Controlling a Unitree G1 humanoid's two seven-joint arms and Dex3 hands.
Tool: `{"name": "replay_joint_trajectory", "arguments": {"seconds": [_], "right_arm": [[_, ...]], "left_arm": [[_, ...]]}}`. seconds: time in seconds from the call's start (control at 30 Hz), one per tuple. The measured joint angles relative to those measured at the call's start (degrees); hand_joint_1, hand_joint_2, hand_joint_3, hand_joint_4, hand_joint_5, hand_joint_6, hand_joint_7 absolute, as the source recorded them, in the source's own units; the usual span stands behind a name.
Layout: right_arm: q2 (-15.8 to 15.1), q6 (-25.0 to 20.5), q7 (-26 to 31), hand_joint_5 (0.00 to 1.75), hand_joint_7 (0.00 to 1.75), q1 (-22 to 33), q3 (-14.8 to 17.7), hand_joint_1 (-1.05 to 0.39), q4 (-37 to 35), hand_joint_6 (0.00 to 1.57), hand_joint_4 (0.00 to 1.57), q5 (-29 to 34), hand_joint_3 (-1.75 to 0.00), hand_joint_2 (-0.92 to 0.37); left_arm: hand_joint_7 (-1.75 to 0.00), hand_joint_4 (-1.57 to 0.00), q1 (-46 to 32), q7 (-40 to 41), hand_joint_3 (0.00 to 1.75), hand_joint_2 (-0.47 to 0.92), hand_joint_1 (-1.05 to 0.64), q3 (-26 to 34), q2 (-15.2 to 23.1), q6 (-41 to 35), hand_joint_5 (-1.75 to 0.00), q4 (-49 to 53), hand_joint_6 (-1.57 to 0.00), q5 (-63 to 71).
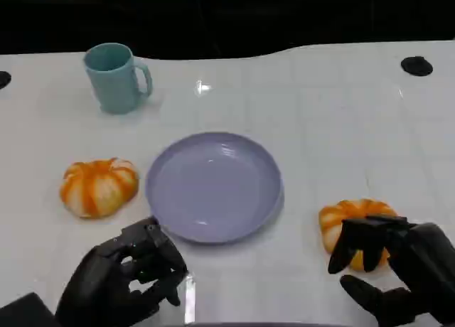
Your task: Grasp the bread from the table and place it into the plate.
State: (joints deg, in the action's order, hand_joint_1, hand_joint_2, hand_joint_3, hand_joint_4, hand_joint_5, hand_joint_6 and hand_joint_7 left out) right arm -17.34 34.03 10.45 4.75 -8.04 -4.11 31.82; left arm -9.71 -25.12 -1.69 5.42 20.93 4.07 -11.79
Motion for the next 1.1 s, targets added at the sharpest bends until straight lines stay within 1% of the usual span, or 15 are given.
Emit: {"name": "replay_joint_trajectory", "arguments": {"seconds": [0.17,0.7,0.77,0.8,0.93,0.97,1.0,1.03,1.1], "right_arm": [[0.0,0.0,0.0,1.63,1.32,0.0,0.0,-0.08,0.1,0.75,0.78,0.0,-1.28,-0.18],[0.0,0.1,0.0,1.64,1.32,0.1,0.0,-0.13,-0.2,0.73,0.76,0.0,-1.24,-0.22],[0.0,0.2,0.0,1.63,1.30,0.1,0.0,-0.13,-0.4,0.73,0.76,0.0,-1.22,-0.23],[0.0,0.3,0.1,1.61,1.27,0.1,0.0,-0.13,-0.4,0.73,0.75,0.0,-1.21,-0.24],[-0.1,-0.1,0.0,1.44,1.02,0.1,0.3,-0.15,-0.1,0.77,0.75,0.0,-1.11,-0.29],[-0.2,-0.4,-0.3,1.38,0.93,0.2,0.6,-0.17,0.2,0.76,0.73,-0.1,-1.06,-0.33],[-0.3,-0.9,-0.5,1.33,0.86,0.2,0.8,-0.18,0.6,0.76,0.71,-0.1,-0.99,-0.36],[-0.5,-1.4,-0.9,1.20,0.73,0.3,1.1,-0.23,1.2,0.74,0.67,-0.1,-0.83,-0.46],[-1.1,-3.4,-2.1,1.07,0.57,0.6,1.7,-0.28,3.5,0.70,0.62,0.2,-0.61,-0.57]], "left_arm": [[-1.54,-0.68,0.0,0.0,0.30,0.92,-0.54,0.1,0.0,0.0,-1.75,0.0,-0.60,0.1],[-1.53,-0.67,-0.1,0.0,0.30,0.92,-0.55,0.1,0.0,-0.1,-1.75,-0.4,-0.60,0.0],[-1.53,-0.67,-0.1,0.0,0.30,0.92,-0.54,0.0,0.0,-0.1,-1.75,-0.4,-0.60,0.0],[-1.53,-0.67,-0.1,0.0,0.30,0.92,-0.54,0.0,0.0,-0.1,-1.75,-0.4,-0.60,0.0],[-1.53,-0.67,-0.1,0.0,0.30,0.92,-0.54,0.0,0.0,-0.1,-1.75,-0.4,-0.60,0.0],[-1.53,-0.67,-0.1,0.0,0.30,0.92,-0.53,0.0,0.0,-0.1,-1.75,-0.4,-0.60,0.0],[-1.54,-0.67,-0.1,0.0,0.30,0.92,-0.53,0.0,0.0,-0.1,-1.75,-0.4,-0.60,0.0],[-1.54,-0.67,-0.1,0.0,0.30,0.92,-0.53,-0.1,0.0,-0.1,-1.75,-0.4,-0.59,0.0],[-1.54,-0.67,-0.1,0.0,0.31,0.92,-0.53,-0.1,0.0,-0.1,-1.75,-0.4,-0.59,0.0]]}}
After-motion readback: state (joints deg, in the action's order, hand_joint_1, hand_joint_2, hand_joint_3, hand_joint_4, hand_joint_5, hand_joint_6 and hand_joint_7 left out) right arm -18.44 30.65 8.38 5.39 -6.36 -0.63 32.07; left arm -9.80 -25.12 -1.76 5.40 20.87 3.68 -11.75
